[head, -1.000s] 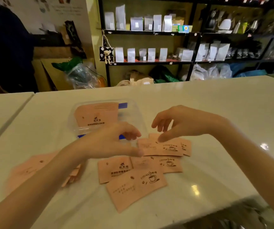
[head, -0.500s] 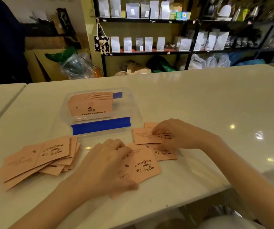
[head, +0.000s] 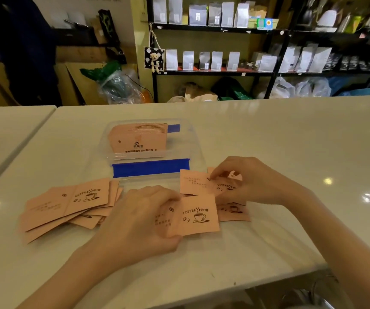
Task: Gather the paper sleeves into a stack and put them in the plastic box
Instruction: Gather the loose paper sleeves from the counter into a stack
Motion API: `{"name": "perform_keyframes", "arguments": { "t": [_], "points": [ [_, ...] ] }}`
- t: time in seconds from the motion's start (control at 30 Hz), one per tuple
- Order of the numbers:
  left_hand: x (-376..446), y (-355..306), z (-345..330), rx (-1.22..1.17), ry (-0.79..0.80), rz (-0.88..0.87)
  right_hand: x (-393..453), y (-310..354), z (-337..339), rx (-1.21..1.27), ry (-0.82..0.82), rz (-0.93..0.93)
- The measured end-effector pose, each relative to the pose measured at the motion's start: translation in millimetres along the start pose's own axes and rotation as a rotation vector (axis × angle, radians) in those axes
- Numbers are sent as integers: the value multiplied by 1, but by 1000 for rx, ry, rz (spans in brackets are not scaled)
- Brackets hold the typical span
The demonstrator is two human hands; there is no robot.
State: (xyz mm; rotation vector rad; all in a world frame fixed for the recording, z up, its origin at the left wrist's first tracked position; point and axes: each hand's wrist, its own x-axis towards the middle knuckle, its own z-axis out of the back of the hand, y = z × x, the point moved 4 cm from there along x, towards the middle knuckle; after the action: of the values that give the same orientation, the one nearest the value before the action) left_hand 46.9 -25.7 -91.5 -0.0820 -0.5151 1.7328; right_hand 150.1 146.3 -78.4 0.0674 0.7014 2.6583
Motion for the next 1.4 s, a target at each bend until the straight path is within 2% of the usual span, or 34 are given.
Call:
{"name": "perform_keyframes", "arguments": {
  "t": [0.17,0.27,0.43,0.63,0.87,1.03,1.17,1.4],
  "points": [
    [-23,28,42,-92,-255,72,16,36,12,124,-112,100],
    [-38,45,67,-100,-312,112,28,56,15,209,-216,153],
    [-57,86,85,-104,-277,259,55,85,10,204,-314,237],
    [-60,126,80,-127,-158,368,75,133,-23,164,-215,402],
    [-62,152,67,-363,-145,381,92,158,-80,-34,-84,484],
    [-68,164,61,-343,-99,457,96,155,-96,-208,-124,552],
    [-67,165,65,-229,-68,397,95,155,-103,-324,-78,616],
    [-49,131,68,-49,-71,207,82,143,-91,-270,-146,607]
  ]
}}
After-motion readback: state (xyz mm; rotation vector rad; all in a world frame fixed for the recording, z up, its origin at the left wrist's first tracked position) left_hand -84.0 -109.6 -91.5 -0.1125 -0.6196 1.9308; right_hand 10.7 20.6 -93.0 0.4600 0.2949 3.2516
